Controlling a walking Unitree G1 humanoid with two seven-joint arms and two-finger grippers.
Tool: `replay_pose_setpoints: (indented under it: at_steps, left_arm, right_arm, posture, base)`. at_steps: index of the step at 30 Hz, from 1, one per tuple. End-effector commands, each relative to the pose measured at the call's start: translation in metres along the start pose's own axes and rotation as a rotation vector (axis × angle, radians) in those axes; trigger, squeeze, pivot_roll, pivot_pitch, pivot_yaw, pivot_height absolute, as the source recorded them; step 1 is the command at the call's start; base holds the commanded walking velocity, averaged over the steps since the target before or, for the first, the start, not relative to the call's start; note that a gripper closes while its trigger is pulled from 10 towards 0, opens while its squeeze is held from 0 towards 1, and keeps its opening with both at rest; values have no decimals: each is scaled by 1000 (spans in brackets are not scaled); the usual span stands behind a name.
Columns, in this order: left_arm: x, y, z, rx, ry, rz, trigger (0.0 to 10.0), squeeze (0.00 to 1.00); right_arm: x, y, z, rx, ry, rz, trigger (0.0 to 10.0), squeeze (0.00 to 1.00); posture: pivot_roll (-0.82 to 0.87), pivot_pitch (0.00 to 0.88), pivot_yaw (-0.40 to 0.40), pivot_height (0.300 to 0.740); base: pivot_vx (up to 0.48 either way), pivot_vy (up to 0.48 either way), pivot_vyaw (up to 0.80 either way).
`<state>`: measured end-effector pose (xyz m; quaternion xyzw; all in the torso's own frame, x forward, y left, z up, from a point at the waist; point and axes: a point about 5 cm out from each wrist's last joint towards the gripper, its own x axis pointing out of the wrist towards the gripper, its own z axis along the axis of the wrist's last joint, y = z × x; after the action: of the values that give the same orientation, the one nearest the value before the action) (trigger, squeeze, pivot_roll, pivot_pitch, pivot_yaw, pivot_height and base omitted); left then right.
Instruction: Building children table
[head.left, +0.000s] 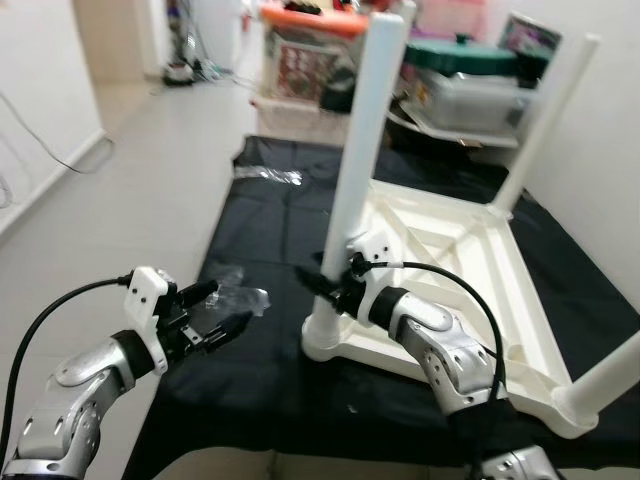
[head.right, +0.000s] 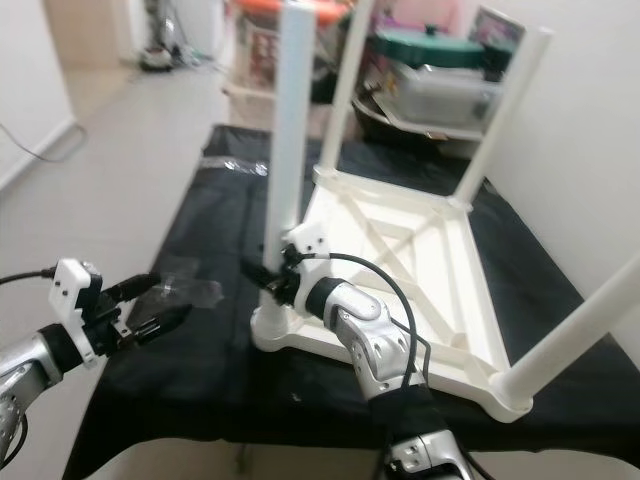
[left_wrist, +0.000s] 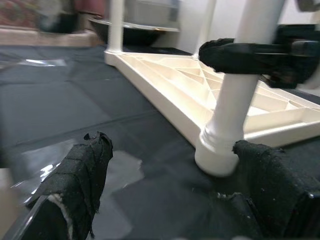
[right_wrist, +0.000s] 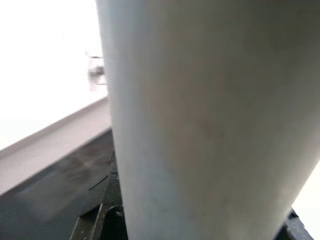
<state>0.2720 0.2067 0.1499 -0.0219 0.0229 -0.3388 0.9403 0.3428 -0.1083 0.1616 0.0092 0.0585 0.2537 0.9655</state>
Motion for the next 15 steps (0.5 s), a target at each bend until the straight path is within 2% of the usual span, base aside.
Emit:
replay_pose_setpoints:
  at_steps: [1, 2, 3, 5, 6, 7, 8, 13, 14, 15]
  left_arm:
    - [2, -3, -1, -9, 6, -18, 10000, 0]
    - [2, -3, -1, -9, 6, -18, 10000, 0]
    - [2, -3, -1, -10, 5, -18, 10000, 0]
    - [2, -3, -1, -10, 5, -18, 10000, 0]
    - [1, -3, 0, -11, 4, -18, 10000, 0]
    - [1, -3, 0, -11, 4, -18, 10000, 0]
    - [1, -3, 0, -12, 4, -20, 10000, 0]
    - [2, -3, 0, -14, 4, -24, 10000, 0]
    - [2, -3, 0, -15, 4, -25, 10000, 0]
    - [2, -3, 0, -15, 4, -25, 10000, 0]
  right_arm:
    - [-19, -47, -36, 40, 191, -414, 0, 0]
    - [-19, -47, -36, 40, 191, -414, 0, 0]
    - [-40, -63, -46, 76, 220, -675, 0, 0]
    - [-40, -63, -46, 76, 220, -675, 0, 0]
    - [-58, -67, -53, 105, 239, -833, 0, 0]
    - [-58, -67, -53, 105, 239, -833, 0, 0]
    - [-65, -61, -55, 132, 223, -842, 10000, 0]
    - [-63, -52, -46, 115, 140, -777, 10000, 0]
    - [-61, -53, -39, 109, 99, -768, 10000, 961]
    - [-61, -53, -39, 109, 99, -768, 10000, 961]
  posture:
    - [117, 0, -159, 740]
    - [117, 0, -159, 740]
    - [117, 0, -159, 740]
    - [117, 0, -159, 740]
    - [104, 0, -145, 740]
    - [104, 0, -145, 740]
    - [98, 0, -141, 740]
    - [100, 0, -139, 740]
    - [98, 0, -139, 740]
    - [98, 0, -139, 740]
  base:
    - [0, 0, 0]
    - [0, 0, 0]
    - [0, 0, 0]
    - [0, 0, 0]
    - [0, 0, 0]
    - [0, 0, 0]
    - [0, 0, 0]
    - [0, 0, 0]
    - [0, 0, 0]
    - [0, 0, 0]
